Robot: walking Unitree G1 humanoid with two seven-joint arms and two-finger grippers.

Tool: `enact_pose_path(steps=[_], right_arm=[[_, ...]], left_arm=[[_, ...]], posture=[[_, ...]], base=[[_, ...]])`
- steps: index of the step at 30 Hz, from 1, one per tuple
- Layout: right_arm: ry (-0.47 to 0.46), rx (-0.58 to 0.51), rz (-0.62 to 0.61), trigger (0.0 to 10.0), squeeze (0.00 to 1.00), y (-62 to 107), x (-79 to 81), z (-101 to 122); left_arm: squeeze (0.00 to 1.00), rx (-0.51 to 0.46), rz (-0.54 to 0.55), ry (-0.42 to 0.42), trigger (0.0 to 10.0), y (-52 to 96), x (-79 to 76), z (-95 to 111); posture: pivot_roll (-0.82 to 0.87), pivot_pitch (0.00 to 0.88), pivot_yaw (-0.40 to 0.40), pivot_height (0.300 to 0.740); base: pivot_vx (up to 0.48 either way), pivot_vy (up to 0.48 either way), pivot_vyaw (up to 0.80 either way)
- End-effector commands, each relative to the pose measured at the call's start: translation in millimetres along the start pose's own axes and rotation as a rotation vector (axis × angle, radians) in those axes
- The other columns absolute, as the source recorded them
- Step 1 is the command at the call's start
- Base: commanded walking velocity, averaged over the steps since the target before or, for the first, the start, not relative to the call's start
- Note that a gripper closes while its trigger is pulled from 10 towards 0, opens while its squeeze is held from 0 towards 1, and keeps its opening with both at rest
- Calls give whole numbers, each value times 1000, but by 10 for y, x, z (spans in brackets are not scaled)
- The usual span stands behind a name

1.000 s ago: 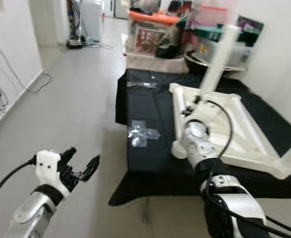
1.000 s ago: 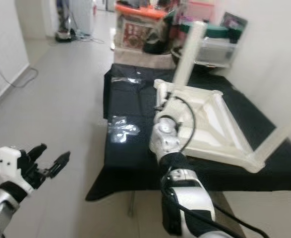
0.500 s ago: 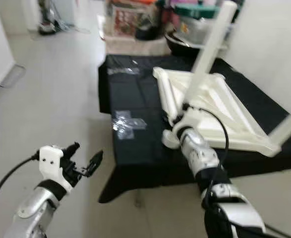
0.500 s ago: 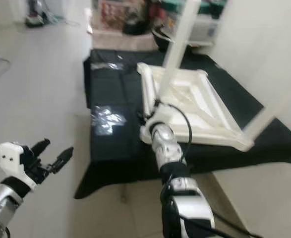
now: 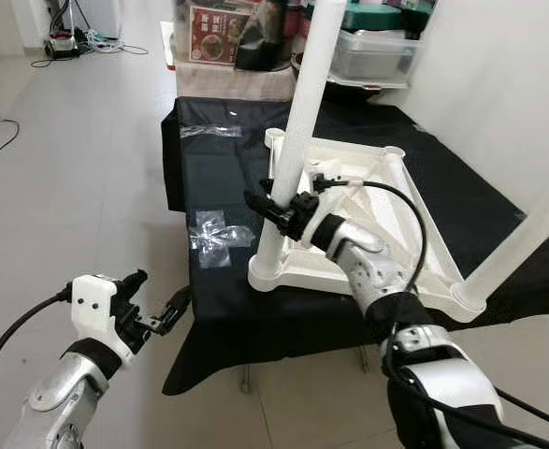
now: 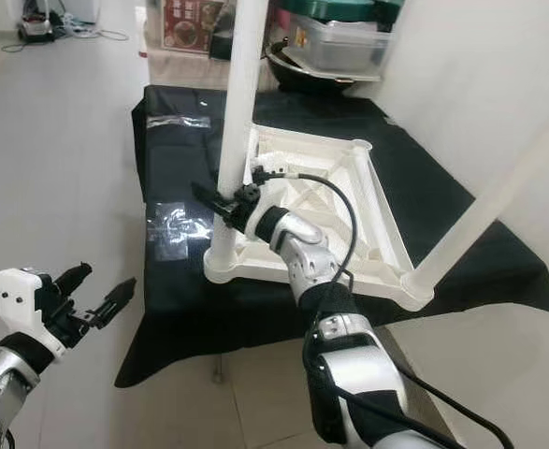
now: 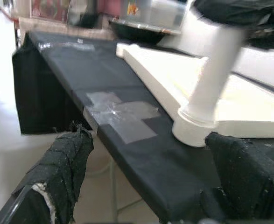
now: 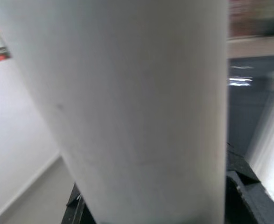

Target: Building children table

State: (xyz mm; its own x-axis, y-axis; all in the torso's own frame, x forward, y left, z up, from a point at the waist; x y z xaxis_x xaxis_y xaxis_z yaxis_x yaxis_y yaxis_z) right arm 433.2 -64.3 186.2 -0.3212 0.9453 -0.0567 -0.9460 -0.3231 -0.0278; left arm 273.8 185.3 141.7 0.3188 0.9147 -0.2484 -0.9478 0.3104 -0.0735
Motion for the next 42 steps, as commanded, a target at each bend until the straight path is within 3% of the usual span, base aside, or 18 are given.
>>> enact_pose_path(steps=[1, 3, 6, 7, 11, 12, 14, 15, 17, 18, 25, 27, 28, 29, 30, 32, 33, 42], right_arm=[[-6, 275, -324, 0, 0, 242, -498, -624], [27, 470, -777, 0, 0, 716, -977, -1007], [34, 494, -819, 1412, 0, 809, -1013, -1067], [33, 471, -733, 10000, 0, 759, -910, -1047], [15, 362, -499, 10000, 0, 581, -645, -900], [-40, 255, -323, 10000, 1000, 445, -451, -730], [-73, 164, -180, 10000, 1000, 337, -313, -542], [-91, 68, -33, 10000, 408, 240, -176, -308], [-97, 18, 46, 10000, 408, 194, -105, -167], [-56, -46, 180, 10000, 0, 181, -3, -5], [58, -28, 474, 10000, 0, 249, 123, -55], [54, -19, 493, 7647, 0, 260, 138, -88], [42, -16, 511, 3843, 0, 267, 155, -112], [42, -16, 511, 3843, 0, 267, 155, -112], [41, 25, 422, 0, 0, 217, 96, -183], [64, 105, 226, 0, 0, 151, -67, -302], [35, 255, -174, 0, 0, 219, -503, -558], [112, 488, -766, 0, 0, 758, -887, -998]], left_arm=[[0, 12, 9, 13, 10000, 42, 8, -34], [0, 14, 5, 13, 10000, 44, 4, -37], [0, 16, 4, 12, 10000, 48, 8, -39], [0, 18, 2, 13, 10000, 49, 10, -42], [0, 20, -2, 14, 10000, 51, 15, -45], [0, 22, -4, 15, 10000, 46, 15, -49], [0, 23, -6, 15, 10000, 41, 15, -54], [0, 24, -7, 15, 10000, 37, 15, -58], [0, 25, -7, 15, 10000, 35, 14, -61], [0, 25, -7, 15, 10000, 34, 15, -65], [0, 16, 0, 17, 10000, 23, 8, -66], [0, 13, 4, 17, 10000, 23, 7, -62], [0, 10, 7, 18, 10000, 26, 8, -58], [0, 10, 7, 18, 10000, 26, 8, -58], [0, 8, 9, 17, 10000, 31, 8, -55], [0, 7, 10, 17, 10000, 40, 9, -51], [0, 7, 10, 17, 10000, 48, 7, -47], [0, 11, 2, 16, 10000, 60, 1, -33]], posture=[[160, 0, -138, 740], [167, 0, -140, 740], [152, 0, -129, 740], [152, 0, -129, 740], [132, 0, -119, 740], [135, 0, -119, 740], [140, 0, -122, 740], [140, 0, -121, 740], [140, 0, -121, 740], [141, 0, -125, 740], [168, 0, -153, 740], [171, 0, -157, 740], [171, 0, -157, 740], [171, 0, -157, 740], [172, 0, -158, 740], [170, 0, -156, 740], [164, 0, -151, 740], [136, 0, -128, 740]], base=[[0, 0, 0], [0, 0, 0], [0, 0, 0], [0, 0, 0], [0, 0, 0], [0, 0, 0], [0, 0, 0], [0, 0, 0], [0, 0, 0], [0, 0, 0], [0, 0, 0], [0, 0, 0], [0, 0, 0], [0, 0, 0], [0, 0, 0], [0, 0, 0], [0, 0, 0], [0, 0, 0]])
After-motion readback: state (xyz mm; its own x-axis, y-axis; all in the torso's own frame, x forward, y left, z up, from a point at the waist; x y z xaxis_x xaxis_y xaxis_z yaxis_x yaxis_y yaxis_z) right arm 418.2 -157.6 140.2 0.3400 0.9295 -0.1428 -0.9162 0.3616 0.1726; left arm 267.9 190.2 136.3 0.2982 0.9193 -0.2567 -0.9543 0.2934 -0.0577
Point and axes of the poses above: a point about 5 cm out from each wrist's last joint towards the gripper, its own y axis pointing back from the gripper into the wrist, its own z axis along the axis of the wrist's last joint, x = y × z, the point moved 4 cm from there along -y, pointing out of the wrist towards the gripper, and after that the axes turned 9 degrees about y, right-handed, at the moved point
